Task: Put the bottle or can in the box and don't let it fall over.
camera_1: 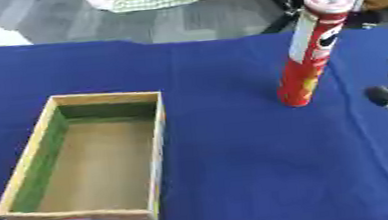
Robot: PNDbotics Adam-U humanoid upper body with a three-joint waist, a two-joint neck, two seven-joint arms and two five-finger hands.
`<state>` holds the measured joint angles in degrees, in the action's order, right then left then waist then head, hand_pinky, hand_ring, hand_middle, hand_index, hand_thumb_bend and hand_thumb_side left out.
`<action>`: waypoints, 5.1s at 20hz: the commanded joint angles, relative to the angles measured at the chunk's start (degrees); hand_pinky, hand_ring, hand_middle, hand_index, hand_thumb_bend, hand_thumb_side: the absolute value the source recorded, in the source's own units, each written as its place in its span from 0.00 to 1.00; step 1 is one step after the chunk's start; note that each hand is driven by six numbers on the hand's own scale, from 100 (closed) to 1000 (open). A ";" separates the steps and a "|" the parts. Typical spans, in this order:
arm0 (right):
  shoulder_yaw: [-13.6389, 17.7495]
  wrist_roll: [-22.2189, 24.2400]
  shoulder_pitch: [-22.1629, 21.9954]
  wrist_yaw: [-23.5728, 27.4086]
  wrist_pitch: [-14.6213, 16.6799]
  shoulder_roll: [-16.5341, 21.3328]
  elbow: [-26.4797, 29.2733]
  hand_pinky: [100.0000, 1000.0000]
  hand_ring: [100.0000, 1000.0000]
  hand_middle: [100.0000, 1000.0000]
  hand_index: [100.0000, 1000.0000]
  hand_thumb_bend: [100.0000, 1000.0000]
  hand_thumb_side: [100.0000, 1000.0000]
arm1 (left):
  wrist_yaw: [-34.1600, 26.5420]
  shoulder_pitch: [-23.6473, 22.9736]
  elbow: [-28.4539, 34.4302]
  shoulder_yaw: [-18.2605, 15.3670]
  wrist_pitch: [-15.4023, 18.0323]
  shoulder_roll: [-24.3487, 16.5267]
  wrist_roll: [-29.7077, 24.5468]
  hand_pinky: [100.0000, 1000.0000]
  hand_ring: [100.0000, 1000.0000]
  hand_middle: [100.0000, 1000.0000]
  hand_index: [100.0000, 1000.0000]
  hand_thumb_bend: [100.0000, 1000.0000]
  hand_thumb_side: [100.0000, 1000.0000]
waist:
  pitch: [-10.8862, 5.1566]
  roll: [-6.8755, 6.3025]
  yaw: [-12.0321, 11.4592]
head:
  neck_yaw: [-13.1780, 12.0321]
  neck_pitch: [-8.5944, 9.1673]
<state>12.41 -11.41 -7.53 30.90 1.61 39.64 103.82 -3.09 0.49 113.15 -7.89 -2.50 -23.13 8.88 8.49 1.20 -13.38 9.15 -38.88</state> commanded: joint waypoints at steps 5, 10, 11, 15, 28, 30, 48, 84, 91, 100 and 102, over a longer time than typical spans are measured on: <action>-0.75 3.09 2.93 2.75 0.03 5.02 -3.62 0.93 1.00 1.00 0.89 1.00 0.31 | -0.68 -0.33 0.13 0.26 0.12 -1.30 -0.68 0.96 0.80 0.81 0.81 0.00 0.60 | -2.15 -0.46 0.08 | 0.05 -2.29; -1.29 4.85 5.78 3.62 -0.05 6.22 -6.85 0.93 1.00 1.00 0.90 1.00 0.32 | -0.88 -0.49 0.04 0.34 0.19 -1.41 -0.78 0.96 0.80 0.81 0.81 0.00 0.60 | -2.63 -0.65 0.35 | 0.14 -2.92; -1.42 5.17 6.29 3.73 -0.07 6.35 -7.44 0.93 1.00 1.00 0.90 1.00 0.32 | -0.88 -0.52 0.03 0.36 0.20 -1.43 -0.80 0.96 0.80 0.81 0.81 0.00 0.60 | -2.63 -0.68 0.39 | 0.19 -2.86; -2.10 6.73 8.32 3.95 -0.34 6.73 -9.76 0.93 1.00 1.00 0.91 1.00 0.34 | -0.81 -0.55 0.03 0.42 0.23 -1.49 -0.85 0.96 0.80 0.81 0.81 0.00 0.60 | -2.48 -0.77 0.46 | 0.28 -2.32; -4.11 9.44 13.31 1.54 -1.04 7.72 -14.54 0.93 1.00 1.00 0.94 1.00 0.39 | -0.58 -0.55 -0.08 0.76 0.17 -1.42 -1.17 0.96 0.80 0.81 0.81 0.00 0.61 | -1.96 -0.68 0.27 | 0.23 -0.88; -4.44 9.55 13.78 0.98 -1.40 7.68 -14.71 0.93 1.00 1.00 0.94 1.00 0.40 | -0.54 -0.52 -0.10 0.81 0.14 -1.37 -1.22 0.96 0.80 0.81 0.81 0.00 0.61 | -1.85 -0.62 0.19 | 0.23 -0.79; -6.31 9.69 17.35 -1.26 -3.41 7.78 -16.62 0.94 1.00 1.00 0.97 1.00 0.42 | -0.38 -0.32 -0.24 1.19 0.02 -1.14 -1.68 0.96 0.80 0.81 0.81 0.00 0.61 | -1.35 -0.39 -0.14 | 0.38 -0.12; -7.34 10.49 22.87 -2.02 -2.47 7.02 -19.05 0.96 1.00 1.00 0.96 1.00 0.46 | 0.54 0.74 -0.07 1.62 -0.13 -0.20 -2.23 0.96 0.80 0.81 0.81 0.00 0.63 | 2.77 -0.14 -0.18 | 0.53 4.28; -7.18 10.22 23.04 -1.79 -2.48 7.16 -18.96 0.97 1.00 1.00 0.97 1.00 0.47 | 0.69 1.17 0.10 1.61 -0.13 0.00 -2.19 0.96 0.80 0.81 0.81 0.00 0.63 | 3.79 -0.19 -0.30 | 0.70 5.34; -7.21 9.78 23.52 -2.13 -2.55 7.45 -19.05 0.96 1.00 1.00 0.97 1.00 0.47 | 0.78 1.43 0.17 1.70 -0.17 0.20 -2.29 0.96 0.80 0.81 0.81 0.00 0.63 | 4.41 -0.17 -0.49 | 0.72 5.78; -7.20 9.65 23.56 -2.17 -2.67 7.47 -19.13 0.96 1.00 1.00 0.97 1.00 0.47 | 0.79 1.45 0.17 1.69 -0.18 0.24 -2.29 0.96 0.80 0.81 0.81 0.00 0.63 | 4.51 -0.18 -0.52 | 0.74 5.90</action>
<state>4.53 -1.55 15.24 28.97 -1.05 45.09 84.36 -2.52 1.48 112.31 -6.01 -2.79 -22.11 6.79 13.51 1.11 -13.82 9.76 -33.69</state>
